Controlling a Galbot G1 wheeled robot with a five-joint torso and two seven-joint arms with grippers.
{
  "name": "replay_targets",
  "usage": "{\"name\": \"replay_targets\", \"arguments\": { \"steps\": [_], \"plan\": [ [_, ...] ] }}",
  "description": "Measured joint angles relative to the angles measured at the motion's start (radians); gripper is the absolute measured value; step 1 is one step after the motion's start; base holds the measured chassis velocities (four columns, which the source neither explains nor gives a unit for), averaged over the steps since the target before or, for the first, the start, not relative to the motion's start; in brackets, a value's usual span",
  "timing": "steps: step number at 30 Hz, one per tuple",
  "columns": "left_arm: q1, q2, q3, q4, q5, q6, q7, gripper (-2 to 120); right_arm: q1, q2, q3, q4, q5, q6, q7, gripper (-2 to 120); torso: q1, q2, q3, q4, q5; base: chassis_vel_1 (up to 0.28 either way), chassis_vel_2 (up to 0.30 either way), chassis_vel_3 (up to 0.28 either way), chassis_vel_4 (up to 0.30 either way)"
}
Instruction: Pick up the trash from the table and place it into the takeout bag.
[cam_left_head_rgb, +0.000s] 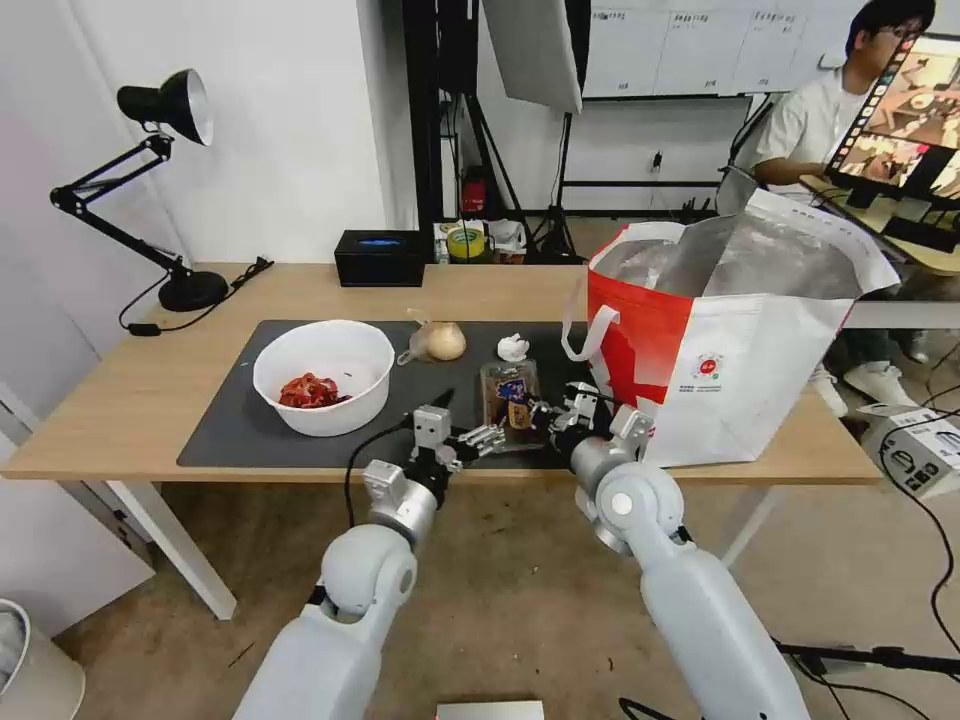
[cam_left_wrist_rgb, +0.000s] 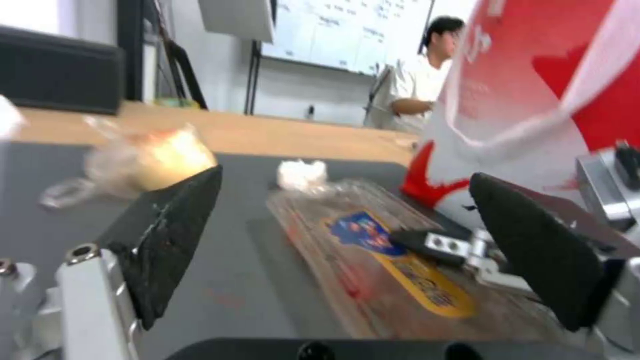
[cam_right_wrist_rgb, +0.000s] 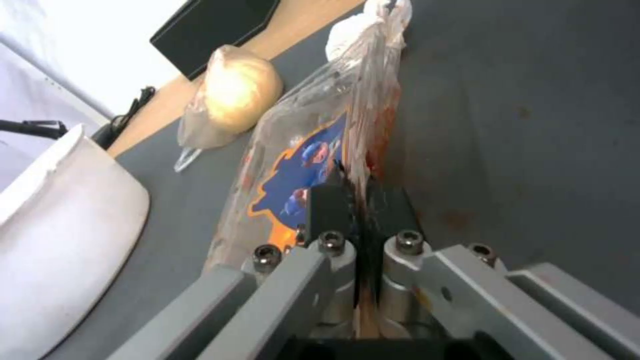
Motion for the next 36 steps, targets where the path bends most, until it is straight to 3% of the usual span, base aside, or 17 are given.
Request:
{"name": "replay_targets", "arguments": {
  "steps": [13,20,22,29,36],
  "plan": [
    [0.085,-0.005,-0.103,-0.052,0.006,-0.083,0.068,100,0.008,0.004,-0.009,0.001,-0.024,0.003,-0.015,0,0.000,0.000,0.000,-0.0001,0.0000,0.000,0.000,0.000,0.000],
    [0.123,-0.008,-0.164,-0.042,0.006,-0.177,0.196,100,0.011,0.006,-0.018,0.007,-0.028,0.004,-0.019,0,0.000,0.000,0.000,0.0000,0.0001,0.000,0.000,0.000,0.000],
    [0.146,-0.010,-0.186,-0.033,0.006,-0.216,0.271,100,0.011,0.004,-0.020,0.016,-0.029,0.004,-0.020,0,0.000,0.000,0.000,0.0000,0.0000,0.000,0.000,0.000,0.000],
    [0.163,-0.022,-0.209,-0.014,0.004,-0.270,0.342,100,0.011,-0.002,-0.024,0.028,-0.029,0.004,-0.024,0,0.000,0.000,0.000,0.0000,0.0000,0.000,0.000,0.000,0.000],
    [0.164,-0.023,-0.223,-0.009,0.002,-0.287,0.362,100,0.011,-0.011,-0.037,0.043,-0.045,0.005,-0.053,0,0.000,0.000,0.000,0.0000,0.0000,0.000,0.000,0.000,0.000]
  ]
}}
